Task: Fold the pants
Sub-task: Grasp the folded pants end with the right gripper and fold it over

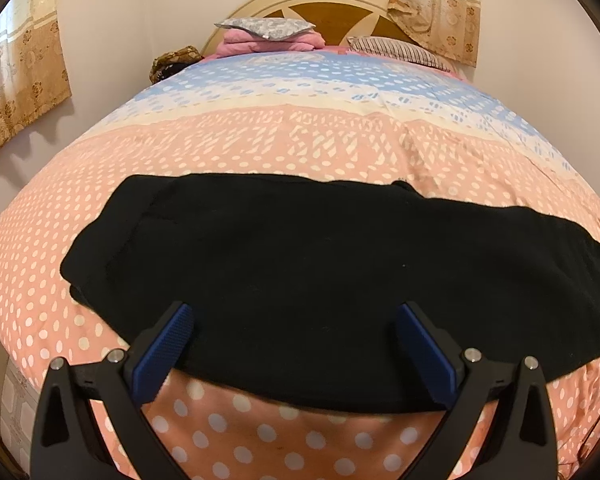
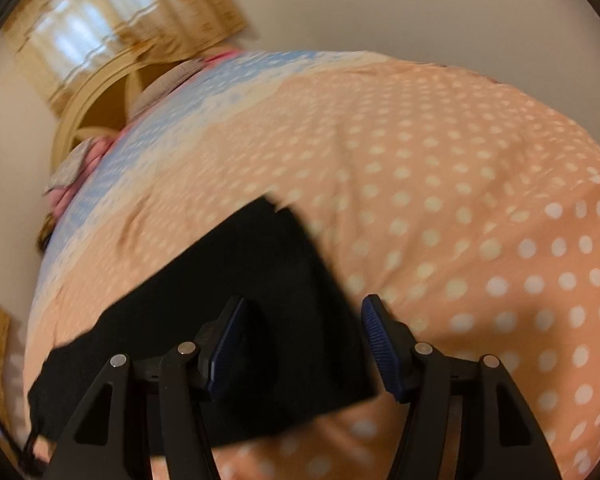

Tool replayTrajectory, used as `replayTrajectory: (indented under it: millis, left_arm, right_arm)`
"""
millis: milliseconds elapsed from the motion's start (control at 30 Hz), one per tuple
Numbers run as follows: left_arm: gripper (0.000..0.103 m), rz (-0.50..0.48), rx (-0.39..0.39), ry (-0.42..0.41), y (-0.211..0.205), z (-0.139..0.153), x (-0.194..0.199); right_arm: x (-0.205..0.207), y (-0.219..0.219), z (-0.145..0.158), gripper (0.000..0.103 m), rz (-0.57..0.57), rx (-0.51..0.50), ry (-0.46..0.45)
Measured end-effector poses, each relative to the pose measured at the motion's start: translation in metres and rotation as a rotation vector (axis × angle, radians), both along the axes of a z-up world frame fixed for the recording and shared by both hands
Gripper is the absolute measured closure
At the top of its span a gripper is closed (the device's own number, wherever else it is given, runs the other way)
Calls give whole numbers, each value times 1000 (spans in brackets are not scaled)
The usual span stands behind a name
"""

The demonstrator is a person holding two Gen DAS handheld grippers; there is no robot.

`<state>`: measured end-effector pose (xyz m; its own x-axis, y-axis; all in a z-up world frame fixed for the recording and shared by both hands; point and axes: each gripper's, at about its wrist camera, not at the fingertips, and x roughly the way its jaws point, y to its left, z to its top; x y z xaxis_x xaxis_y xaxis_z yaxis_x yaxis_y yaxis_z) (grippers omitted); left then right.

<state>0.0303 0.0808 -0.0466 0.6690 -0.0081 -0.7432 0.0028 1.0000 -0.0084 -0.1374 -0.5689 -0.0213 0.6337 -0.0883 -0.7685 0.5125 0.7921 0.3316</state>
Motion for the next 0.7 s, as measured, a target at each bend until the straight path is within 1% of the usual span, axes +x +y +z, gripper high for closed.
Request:
replayTrajectory:
  millis: [33, 67, 100, 133, 167, 200, 300, 367, 400, 467, 500, 533, 600, 667, 700]
  left_arm:
    - [0, -3, -5, 2, -1, -1, 0]
    - [0, -6, -9, 4, -1, -1, 0]
    - [0, -10, -12, 6, -2, -1, -1]
    - [0, -13, -15, 6, -3, -1, -1]
    - [0, -19, -19, 7, -4, -1, -1]
    - [0, -22, -21, 6, -5, -1, -2]
    - [0, -34, -27, -8, -7, 3, -5]
    - [0, -52, -39, -28, -12, 10, -7]
    - [0, -76, -48, -43, -18, 15, -7]
    - [0, -127, -58, -65, -32, 23, -8]
    - [0, -152, -63, -73, -39, 27, -8]
    - [0, -192, -73, -80, -53, 31, -7]
    - [0, -252, -96, -85, -74, 35, -7]
    - [0, -347, -137, -85, -107, 38, -8]
    - [0, -380, -148, -83, -117, 39, -7]
  right_arm:
    - [-1, 6, 1, 43, 15, -22, 9]
    - [-2, 12, 2, 55, 22, -49, 23]
    - [-3, 17, 0, 67, 27, -54, 43]
    - [-5, 19, -5, 80, 27, -21, 43]
    - [-8, 19, -8, 80, 17, 10, 22]
    - [-12, 21, -8, 81, -2, 13, -6]
    - [-17, 21, -12, 82, -43, 19, -46]
    - [-18, 23, -9, 84, -63, 25, -58]
    - [-18, 25, -6, 85, -68, 11, -59]
    - [-17, 38, 8, 85, -59, -79, -65]
    - [-16, 50, 18, 85, -40, -145, -73]
    - [-16, 58, 25, 85, -29, -183, -79]
    - [-12, 72, 40, 85, -10, -241, -90]
    - [-7, 85, 52, 85, 21, -273, -105]
    - [-3, 92, 57, 85, 45, -287, -110]
